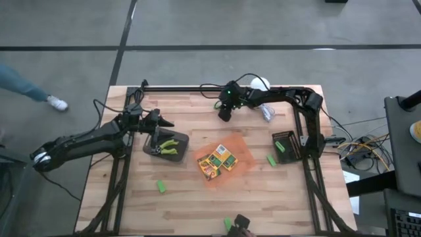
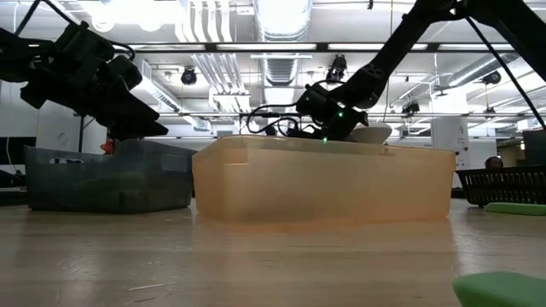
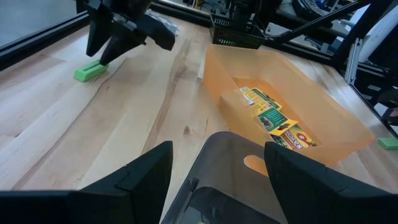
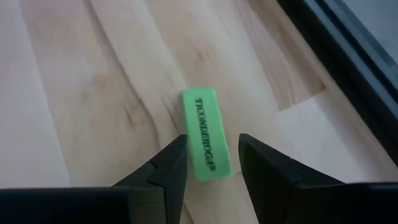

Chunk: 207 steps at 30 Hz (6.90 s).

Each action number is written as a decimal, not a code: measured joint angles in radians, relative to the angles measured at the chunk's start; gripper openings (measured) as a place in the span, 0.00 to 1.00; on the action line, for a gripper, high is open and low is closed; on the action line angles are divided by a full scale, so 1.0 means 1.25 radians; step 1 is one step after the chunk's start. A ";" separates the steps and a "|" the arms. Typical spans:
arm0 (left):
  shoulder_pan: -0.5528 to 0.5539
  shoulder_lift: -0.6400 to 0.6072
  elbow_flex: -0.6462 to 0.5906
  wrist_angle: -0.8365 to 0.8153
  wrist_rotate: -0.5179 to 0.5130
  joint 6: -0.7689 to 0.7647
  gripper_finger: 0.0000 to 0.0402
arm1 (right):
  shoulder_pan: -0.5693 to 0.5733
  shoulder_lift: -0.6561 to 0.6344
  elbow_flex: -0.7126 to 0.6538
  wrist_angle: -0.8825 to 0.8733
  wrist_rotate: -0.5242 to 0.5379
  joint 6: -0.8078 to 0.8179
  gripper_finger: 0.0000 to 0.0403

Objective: Pick & Place School Supplies
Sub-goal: Put the top green eraser into the black basket

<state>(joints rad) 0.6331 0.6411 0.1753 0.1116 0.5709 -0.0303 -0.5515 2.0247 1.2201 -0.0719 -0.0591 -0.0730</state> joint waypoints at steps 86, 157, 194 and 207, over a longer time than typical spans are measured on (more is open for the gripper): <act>0.000 0.000 0.000 -0.001 0.000 0.000 0.65 | 0.002 0.018 0.182 -0.163 0.017 -0.081 0.18; 0.000 0.003 0.000 0.000 0.000 0.000 0.65 | 0.140 -1.064 -0.398 -0.222 -0.057 0.348 0.23; 0.000 0.003 0.000 0.000 0.000 0.000 0.65 | 0.140 -1.258 -0.459 -0.803 -0.080 0.695 0.25; 0.000 0.003 0.000 0.000 0.000 0.000 0.65 | 0.140 -1.187 -0.460 -0.862 -0.074 0.750 0.24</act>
<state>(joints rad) 0.6331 0.6449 0.1757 0.1112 0.5709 -0.0303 -0.3771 0.5414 0.6449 -1.1496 -0.1515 0.8649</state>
